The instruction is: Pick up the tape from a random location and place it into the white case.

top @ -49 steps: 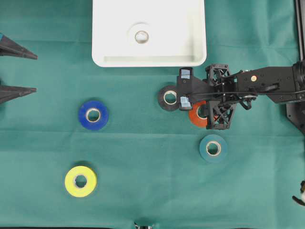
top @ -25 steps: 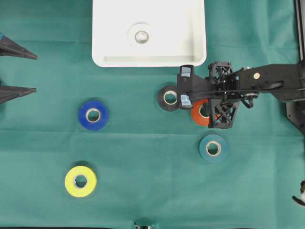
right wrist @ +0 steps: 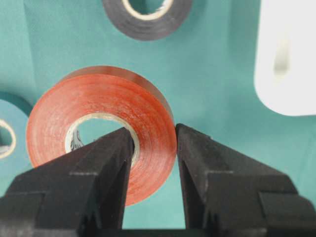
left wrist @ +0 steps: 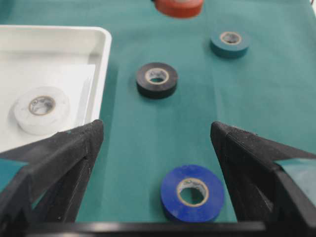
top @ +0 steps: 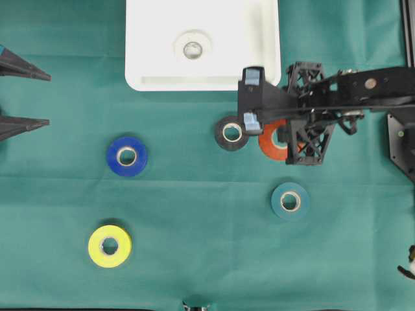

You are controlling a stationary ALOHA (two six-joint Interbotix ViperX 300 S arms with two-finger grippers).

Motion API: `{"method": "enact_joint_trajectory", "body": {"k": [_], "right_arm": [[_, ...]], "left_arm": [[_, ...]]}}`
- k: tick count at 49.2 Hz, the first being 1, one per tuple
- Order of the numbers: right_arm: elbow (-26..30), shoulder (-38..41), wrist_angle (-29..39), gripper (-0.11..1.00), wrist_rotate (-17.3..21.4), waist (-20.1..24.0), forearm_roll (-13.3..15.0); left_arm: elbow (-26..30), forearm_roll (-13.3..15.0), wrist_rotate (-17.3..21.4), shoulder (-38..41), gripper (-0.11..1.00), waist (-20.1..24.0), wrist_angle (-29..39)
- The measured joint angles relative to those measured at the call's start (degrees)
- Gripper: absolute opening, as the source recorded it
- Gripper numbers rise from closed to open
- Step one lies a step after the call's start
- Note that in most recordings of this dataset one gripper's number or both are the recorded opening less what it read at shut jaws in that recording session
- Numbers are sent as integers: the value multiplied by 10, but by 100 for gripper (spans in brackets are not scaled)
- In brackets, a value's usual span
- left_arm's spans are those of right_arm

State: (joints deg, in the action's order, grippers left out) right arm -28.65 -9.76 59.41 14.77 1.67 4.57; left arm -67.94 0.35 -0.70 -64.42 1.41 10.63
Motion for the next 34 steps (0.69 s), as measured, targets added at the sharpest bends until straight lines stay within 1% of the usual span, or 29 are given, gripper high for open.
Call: {"method": "enact_joint_trajectory", "body": {"k": [12, 22, 28, 34], "right_arm": [[64, -27, 104, 30, 6, -1, 24], [111, -44, 171, 30, 6, -1, 33], [126, -47, 195, 30, 6, -1, 39], [129, -47, 204, 30, 5, -1, 40]], "left_arm": [[0, 0, 0, -1, 97, -1, 0], [0, 0, 0, -1, 97, 0, 0], [0, 0, 0, 0, 97, 0, 0], [0, 0, 0, -1, 97, 0, 1]]}}
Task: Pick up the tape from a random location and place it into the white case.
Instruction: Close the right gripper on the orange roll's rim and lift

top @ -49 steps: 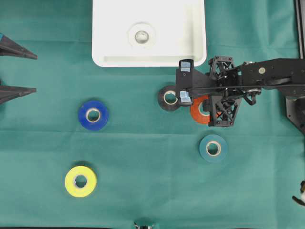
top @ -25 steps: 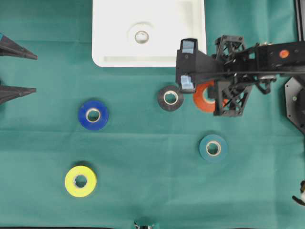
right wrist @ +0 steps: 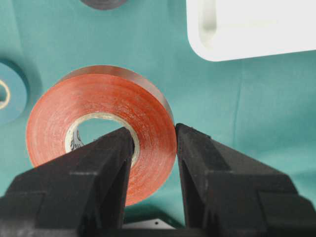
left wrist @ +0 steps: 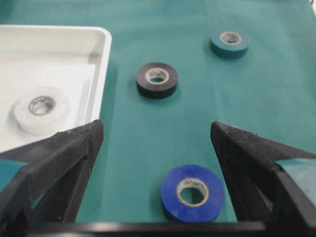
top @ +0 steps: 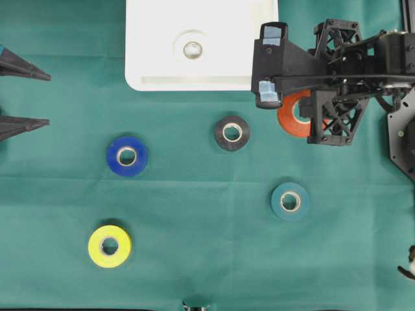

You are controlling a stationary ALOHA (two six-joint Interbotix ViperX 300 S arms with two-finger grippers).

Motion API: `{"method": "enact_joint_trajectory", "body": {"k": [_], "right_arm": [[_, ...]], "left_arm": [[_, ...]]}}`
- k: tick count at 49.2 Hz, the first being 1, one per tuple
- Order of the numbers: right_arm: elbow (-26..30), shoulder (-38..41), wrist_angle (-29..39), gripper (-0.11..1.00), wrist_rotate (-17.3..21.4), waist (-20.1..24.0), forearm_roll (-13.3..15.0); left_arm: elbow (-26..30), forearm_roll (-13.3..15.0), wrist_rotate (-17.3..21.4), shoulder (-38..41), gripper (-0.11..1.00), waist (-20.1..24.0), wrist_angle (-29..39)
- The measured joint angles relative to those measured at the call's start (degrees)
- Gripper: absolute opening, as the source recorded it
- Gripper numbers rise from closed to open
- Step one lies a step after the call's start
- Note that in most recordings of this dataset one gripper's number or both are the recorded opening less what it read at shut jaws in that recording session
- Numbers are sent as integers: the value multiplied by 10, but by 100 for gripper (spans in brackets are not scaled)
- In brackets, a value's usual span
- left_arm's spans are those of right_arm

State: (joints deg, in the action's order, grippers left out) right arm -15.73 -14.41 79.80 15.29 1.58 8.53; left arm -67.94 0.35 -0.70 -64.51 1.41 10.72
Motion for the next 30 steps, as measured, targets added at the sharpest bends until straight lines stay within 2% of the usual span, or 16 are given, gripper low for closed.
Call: {"method": "enact_joint_trajectory", "body": {"k": [30], "right_arm": [[9, -10, 14, 30, 0, 0, 0]], "left_arm": [[0, 0, 0, 1, 97, -1, -1]]}}
